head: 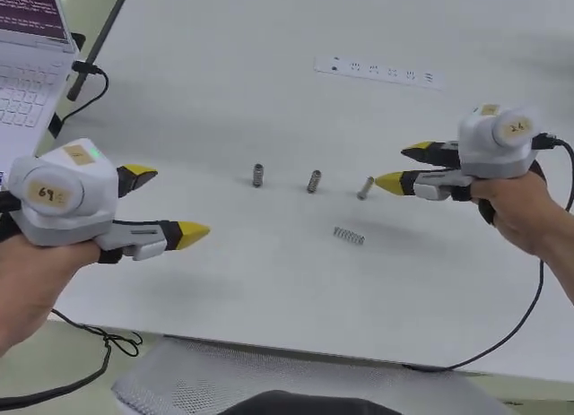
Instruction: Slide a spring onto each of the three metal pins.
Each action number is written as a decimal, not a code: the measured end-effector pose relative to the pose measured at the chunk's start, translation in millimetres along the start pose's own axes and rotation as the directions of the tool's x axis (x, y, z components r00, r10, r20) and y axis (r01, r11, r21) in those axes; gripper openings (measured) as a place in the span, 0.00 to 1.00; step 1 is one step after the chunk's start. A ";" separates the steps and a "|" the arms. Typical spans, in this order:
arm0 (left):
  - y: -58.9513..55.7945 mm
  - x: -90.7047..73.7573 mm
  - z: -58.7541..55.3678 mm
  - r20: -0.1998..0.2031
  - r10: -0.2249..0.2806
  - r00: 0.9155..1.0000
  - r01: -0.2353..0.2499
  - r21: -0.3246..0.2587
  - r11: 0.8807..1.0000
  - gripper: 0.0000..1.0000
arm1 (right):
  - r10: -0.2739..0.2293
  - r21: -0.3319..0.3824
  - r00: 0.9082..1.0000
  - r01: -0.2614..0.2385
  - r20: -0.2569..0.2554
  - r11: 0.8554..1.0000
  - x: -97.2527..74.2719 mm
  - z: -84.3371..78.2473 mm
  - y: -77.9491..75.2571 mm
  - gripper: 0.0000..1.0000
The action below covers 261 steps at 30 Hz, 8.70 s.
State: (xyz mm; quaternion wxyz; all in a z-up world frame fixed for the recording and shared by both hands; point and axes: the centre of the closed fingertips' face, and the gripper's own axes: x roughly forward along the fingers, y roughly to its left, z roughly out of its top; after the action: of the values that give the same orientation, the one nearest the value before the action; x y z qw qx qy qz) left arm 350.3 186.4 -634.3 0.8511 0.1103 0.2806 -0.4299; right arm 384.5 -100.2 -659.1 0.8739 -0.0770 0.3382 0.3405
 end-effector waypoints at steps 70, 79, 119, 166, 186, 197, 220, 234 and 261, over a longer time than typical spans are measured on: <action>-10.0 16.9 12.4 0.000 -0.045 0.999 0.045 0.034 0.998 0.63 | -0.102 0.141 0.994 0.095 0.046 0.986 -75.2 -62.6 58.9 0.73; -20.7 30.9 20.2 -0.008 -0.084 0.996 0.084 0.068 0.994 0.63 | -0.104 0.137 0.994 0.099 0.032 0.986 -76.7 -67.7 59.1 0.73; -102.5 124.5 47.4 -0.106 -0.327 0.939 0.343 0.253 0.904 0.61 | -0.101 0.141 0.994 0.096 0.029 0.985 -82.8 -72.9 59.0 0.73; -156.7 232.7 -27.4 -0.356 -0.425 0.832 0.533 0.304 0.790 0.33 | -0.091 0.155 0.996 0.089 0.003 0.984 -88.6 -87.9 52.7 0.71; -143.0 232.9 -27.1 -0.368 -0.380 0.848 0.512 0.389 0.766 0.04 | -0.090 0.138 0.996 0.089 0.002 0.986 -87.4 -81.0 52.5 0.69; -138.8 232.0 -26.4 -0.376 -0.368 0.850 0.500 0.358 0.788 0.03 | -0.092 0.147 0.996 0.090 0.006 0.985 -88.2 -82.4 52.5 0.69; -133.9 218.0 -39.5 -0.383 -0.369 0.847 0.501 0.340 0.796 0.12 | -0.089 0.153 0.996 0.087 0.008 0.984 -86.1 -85.2 51.2 0.69; -133.3 222.4 -40.0 -0.375 -0.366 0.852 0.498 0.364 0.787 0.02 | -0.088 0.155 0.996 0.086 0.002 0.984 -86.4 -88.6 52.8 0.69; -107.4 175.6 -17.3 -0.302 -0.345 0.889 0.446 0.396 0.803 0.02 | -0.044 0.148 0.999 0.041 0.020 0.988 -75.8 -81.0 66.2 0.68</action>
State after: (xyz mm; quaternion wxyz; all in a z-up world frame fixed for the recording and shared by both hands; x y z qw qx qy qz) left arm 341.5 11.1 -743.2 0.6565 0.2909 0.2792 -0.6375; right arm 257.1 -120.8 -665.5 0.8882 -0.0155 0.3505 0.2967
